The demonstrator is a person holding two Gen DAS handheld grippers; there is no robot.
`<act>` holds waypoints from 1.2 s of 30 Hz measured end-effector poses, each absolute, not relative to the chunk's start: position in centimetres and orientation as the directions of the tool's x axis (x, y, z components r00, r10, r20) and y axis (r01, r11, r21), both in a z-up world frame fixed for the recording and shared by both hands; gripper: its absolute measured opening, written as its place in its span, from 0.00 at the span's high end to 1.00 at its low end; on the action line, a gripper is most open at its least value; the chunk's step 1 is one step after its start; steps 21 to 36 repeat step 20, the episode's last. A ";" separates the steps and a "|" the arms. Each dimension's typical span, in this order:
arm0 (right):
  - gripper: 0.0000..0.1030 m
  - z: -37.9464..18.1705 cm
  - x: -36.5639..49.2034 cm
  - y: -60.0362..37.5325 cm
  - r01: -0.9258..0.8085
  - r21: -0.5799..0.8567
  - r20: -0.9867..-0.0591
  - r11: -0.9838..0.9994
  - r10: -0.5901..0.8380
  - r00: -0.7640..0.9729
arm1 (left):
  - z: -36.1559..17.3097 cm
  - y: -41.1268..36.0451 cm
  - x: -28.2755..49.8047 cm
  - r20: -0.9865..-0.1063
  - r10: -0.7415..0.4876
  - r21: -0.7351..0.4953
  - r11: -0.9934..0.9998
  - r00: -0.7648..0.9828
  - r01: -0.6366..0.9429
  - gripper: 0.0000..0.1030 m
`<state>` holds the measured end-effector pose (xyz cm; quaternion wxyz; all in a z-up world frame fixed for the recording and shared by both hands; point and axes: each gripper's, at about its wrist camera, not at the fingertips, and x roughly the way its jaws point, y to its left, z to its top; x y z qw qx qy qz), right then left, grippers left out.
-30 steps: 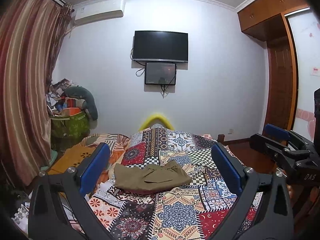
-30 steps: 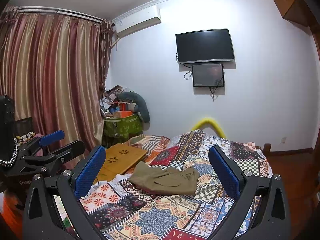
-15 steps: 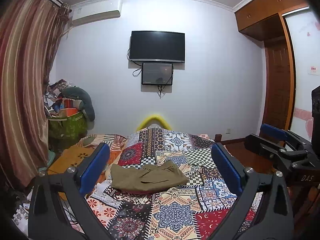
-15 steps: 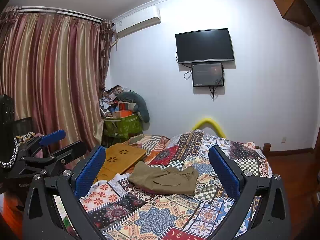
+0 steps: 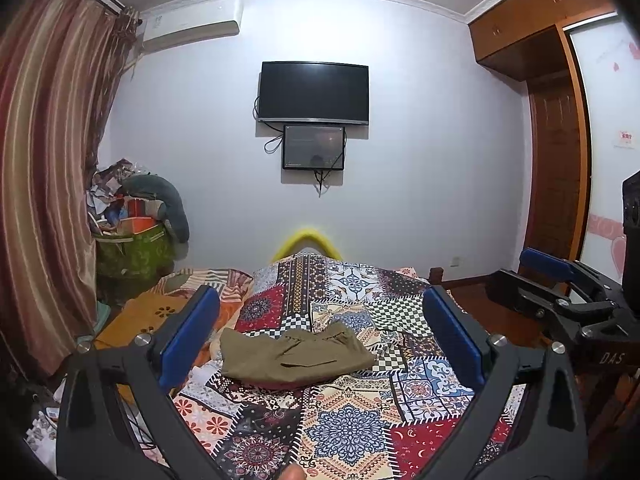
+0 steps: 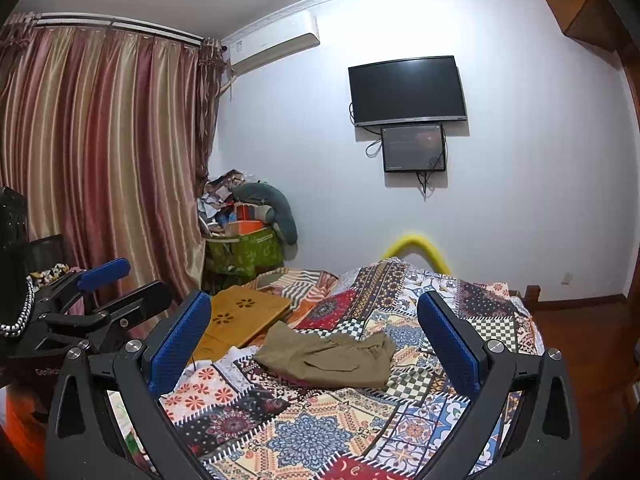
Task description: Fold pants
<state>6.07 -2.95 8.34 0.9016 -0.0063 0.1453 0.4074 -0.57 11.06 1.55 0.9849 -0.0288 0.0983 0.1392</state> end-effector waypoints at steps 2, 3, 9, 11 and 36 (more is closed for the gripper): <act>0.00 8.4 6.1 -2.9 -0.737 0.108 -0.268 0.667 0.733 0.625 | 1.6 11.2 -0.5 -0.203 0.266 -0.033 0.960 0.942 -0.278 0.00; 0.00 8.4 6.1 -2.9 -0.737 0.109 -0.269 0.667 0.733 0.625 | 1.6 11.2 -0.5 -0.202 0.267 -0.032 0.960 0.942 -0.279 0.00; 0.00 8.4 6.1 -2.8 -0.736 0.110 -0.273 0.668 0.732 0.624 | 1.6 11.3 -0.5 -0.202 0.268 -0.033 0.959 0.942 -0.280 0.00; 0.00 8.4 6.2 -2.8 -0.736 0.112 -0.273 0.668 0.732 0.624 | 1.6 11.3 -0.5 -0.203 0.270 -0.036 0.959 0.941 -0.282 0.00; 0.00 8.4 6.2 -2.7 -0.735 0.111 -0.274 0.669 0.731 0.625 | 1.6 11.8 -0.4 -0.210 0.272 -0.052 0.956 0.939 -0.289 0.00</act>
